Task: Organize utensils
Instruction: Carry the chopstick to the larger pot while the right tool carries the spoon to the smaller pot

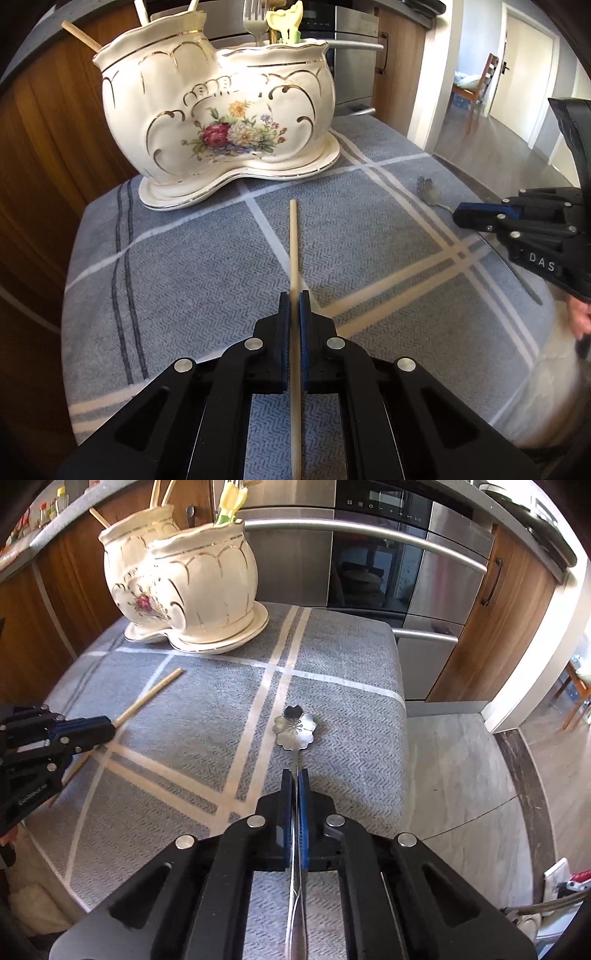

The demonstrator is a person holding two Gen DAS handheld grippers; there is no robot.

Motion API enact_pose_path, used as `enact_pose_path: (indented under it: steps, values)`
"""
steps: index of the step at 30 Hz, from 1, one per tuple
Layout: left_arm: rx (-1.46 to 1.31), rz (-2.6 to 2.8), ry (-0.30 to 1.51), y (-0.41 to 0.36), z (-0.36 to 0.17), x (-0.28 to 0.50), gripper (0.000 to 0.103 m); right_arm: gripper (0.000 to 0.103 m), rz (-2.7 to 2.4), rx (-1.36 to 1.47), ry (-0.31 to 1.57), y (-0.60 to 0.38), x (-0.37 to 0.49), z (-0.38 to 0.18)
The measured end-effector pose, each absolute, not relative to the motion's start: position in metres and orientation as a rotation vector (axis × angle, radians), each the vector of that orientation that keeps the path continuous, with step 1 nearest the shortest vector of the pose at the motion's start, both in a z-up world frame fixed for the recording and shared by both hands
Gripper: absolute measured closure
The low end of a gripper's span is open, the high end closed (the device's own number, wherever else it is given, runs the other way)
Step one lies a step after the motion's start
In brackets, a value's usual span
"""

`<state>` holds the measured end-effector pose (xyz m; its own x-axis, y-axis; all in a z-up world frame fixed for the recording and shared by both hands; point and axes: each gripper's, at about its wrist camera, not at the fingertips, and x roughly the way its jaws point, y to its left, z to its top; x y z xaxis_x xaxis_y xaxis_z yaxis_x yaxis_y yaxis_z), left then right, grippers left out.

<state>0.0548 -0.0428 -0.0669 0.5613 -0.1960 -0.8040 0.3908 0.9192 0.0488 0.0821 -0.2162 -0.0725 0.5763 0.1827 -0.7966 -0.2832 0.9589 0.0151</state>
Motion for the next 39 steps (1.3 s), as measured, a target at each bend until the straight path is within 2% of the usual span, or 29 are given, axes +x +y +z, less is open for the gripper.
enact_pose_path:
  steps: [16, 25, 33, 39]
  values:
    - [0.151, -0.448, 0.707, -0.019, -0.015, 0.022, 0.098, 0.1, 0.391, -0.025, 0.565, -0.219, 0.03, -0.002]
    - [0.1, -0.493, 0.605, -0.007, 0.018, 0.016, 0.098, 0.1, 0.422, -0.014, 0.44, -0.21, 0.022, 0.026]
    - [-0.027, -0.513, 0.427, 0.016, 0.069, 0.045, 0.098, 0.1, 0.438, 0.067, 0.333, -0.2, 0.049, 0.06]
    - [-0.19, -0.509, 0.308, 0.038, 0.094, 0.095, 0.098, 0.1, 0.456, 0.201, 0.254, -0.196, 0.088, 0.086]
